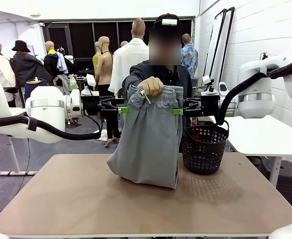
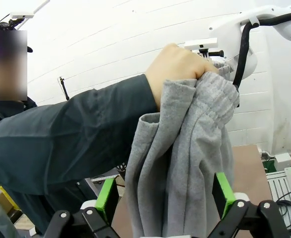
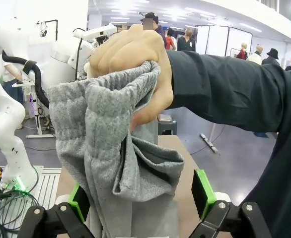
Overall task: Fold the training pants.
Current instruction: Release the ends of the Training pants and then grab the overlapped ends.
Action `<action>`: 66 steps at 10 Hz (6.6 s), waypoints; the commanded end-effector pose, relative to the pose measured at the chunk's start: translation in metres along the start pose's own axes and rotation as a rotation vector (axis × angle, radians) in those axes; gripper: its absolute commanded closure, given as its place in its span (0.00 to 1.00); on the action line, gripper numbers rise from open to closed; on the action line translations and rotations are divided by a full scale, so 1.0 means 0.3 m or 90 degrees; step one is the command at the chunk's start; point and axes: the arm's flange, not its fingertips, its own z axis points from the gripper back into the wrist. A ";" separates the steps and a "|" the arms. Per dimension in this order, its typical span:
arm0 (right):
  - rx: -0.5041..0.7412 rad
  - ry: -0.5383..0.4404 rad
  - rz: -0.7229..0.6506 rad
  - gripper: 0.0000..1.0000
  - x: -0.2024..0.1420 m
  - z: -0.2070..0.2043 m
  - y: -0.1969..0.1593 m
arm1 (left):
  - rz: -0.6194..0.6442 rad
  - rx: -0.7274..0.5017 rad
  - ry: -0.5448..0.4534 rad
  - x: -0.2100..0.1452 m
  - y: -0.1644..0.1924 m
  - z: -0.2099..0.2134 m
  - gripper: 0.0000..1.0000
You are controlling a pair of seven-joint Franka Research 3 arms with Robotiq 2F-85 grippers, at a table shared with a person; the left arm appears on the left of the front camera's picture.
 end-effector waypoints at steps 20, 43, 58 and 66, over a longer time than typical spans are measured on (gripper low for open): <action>0.133 0.016 -0.048 0.00 -0.007 0.005 0.095 | 0.062 -0.211 0.018 -0.034 0.003 -0.111 0.00; 0.071 -0.026 -0.039 0.00 -0.037 -0.113 0.050 | -0.030 -0.031 0.003 -0.004 0.004 -0.062 0.00; 0.096 -0.021 -0.011 0.00 0.001 -0.233 0.009 | 0.058 -0.173 -0.003 -0.016 0.062 -0.259 0.00; 0.087 -0.003 -0.031 0.00 -0.001 -0.271 -0.009 | 0.087 -0.160 -0.009 -0.024 0.049 -0.338 0.00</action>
